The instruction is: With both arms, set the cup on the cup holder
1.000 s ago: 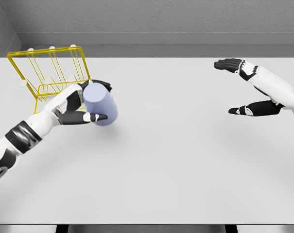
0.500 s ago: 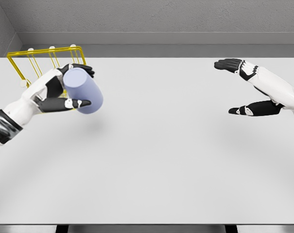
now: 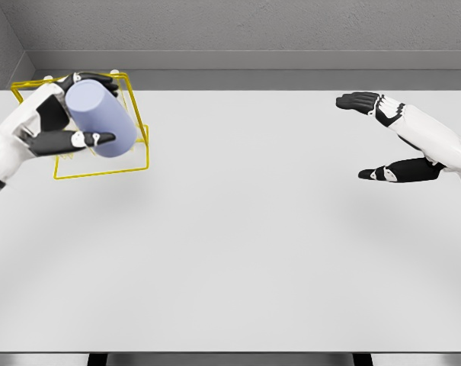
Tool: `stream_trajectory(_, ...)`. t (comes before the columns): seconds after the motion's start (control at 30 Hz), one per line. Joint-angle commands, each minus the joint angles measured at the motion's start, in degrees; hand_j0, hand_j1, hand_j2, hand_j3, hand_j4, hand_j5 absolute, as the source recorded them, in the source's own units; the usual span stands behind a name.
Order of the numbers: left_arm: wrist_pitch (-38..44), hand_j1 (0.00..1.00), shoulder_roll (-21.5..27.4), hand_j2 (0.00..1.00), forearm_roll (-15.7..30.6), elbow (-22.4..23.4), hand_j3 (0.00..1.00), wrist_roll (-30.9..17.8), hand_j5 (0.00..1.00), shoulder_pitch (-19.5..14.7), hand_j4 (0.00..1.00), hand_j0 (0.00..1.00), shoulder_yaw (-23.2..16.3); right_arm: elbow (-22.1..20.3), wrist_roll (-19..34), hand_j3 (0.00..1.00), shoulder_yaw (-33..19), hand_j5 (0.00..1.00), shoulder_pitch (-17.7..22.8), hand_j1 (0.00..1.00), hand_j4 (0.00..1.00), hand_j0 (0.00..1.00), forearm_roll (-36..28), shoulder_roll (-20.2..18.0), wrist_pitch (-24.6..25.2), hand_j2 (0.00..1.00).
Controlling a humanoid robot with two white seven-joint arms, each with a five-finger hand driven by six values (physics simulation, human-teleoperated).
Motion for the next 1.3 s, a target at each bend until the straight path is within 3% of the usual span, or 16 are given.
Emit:
stream_trajectory(0.0,0.0,0.7,0.2,0.7,0.4,0.4,0.7,0.0,0.7,0.0,0.7,0.7,1.0,0.0,0.0,1.0,0.0,1.0,0.0,1.0,1.0,1.0,-0.5,-0.1,0.2,1.0)
stream_trajectory(0.53,0.1,0.71,0.1,0.71,1.5,3.1,0.71,0.0,0.71,0.0,0.71,0.71,2.8,0.0,0.0,1.0,0.0,1.0,0.0,1.0,1.0,1.0,-0.5,-0.1,0.2,1.0)
stream_trajectory(0.87,0.5,0.71,-0.8,0.71,1.4,5.1,0.71,0.0,0.71,-1.9,0.71,0.71,2.4,0.0,0.0,1.0,0.0,1.0,0.0,1.0,1.0,1.0,-0.5,-0.1,0.2,1.0)
stream_trajectory(1.27,0.6,0.71,-5.2,0.71,0.9,8.3,0.71,-0.1,0.71,-5.9,0.71,0.71,-0.4,0.0,0.0,1.0,0.0,1.0,0.0,1.0,1.0,1.0,-0.5,-0.1,0.2,1.0)
